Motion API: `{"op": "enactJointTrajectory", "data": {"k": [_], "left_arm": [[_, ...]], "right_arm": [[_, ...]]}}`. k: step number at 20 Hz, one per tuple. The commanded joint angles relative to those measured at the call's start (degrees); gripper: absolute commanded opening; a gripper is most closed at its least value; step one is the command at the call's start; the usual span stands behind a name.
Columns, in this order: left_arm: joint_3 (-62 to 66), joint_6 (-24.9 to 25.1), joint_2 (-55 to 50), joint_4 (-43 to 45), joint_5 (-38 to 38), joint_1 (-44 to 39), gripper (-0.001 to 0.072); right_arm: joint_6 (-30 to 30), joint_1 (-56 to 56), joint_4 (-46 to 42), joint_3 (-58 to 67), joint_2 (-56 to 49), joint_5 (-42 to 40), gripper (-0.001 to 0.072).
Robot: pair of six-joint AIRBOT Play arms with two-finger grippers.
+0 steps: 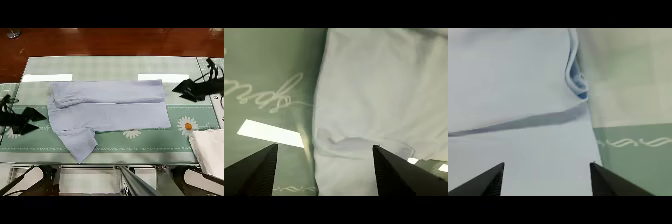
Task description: Fold the shirts.
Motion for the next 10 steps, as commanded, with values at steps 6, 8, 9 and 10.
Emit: {"op": "enactJointTrajectory", "data": {"k": [6, 8, 9, 10], "left_arm": [[-18.88, 8.94, 4.7, -12.61, 2.91, 0.48, 0.07], [-18.91, 8.52, 4.68, -13.99, 4.13, -3.52, 0.07], [-18.95, 7.91, 4.61, -13.84, 5.29, -6.21, 0.07], [-19.15, 6.99, 4.55, -13.84, 7.02, -8.98, 0.07]], "right_arm": [[-9.57, -1.05, 15.5, -19.74, 9.14, -5.18, 0.0622], [-9.57, -1.05, 17.16, -19.71, 9.14, -5.35, 0.0622], [-9.55, -1.05, 18.03, -19.71, 9.14, -5.57, 0.0622], [-9.55, -1.07, 19.3, -19.71, 9.14, -5.66, 0.0622]]}}
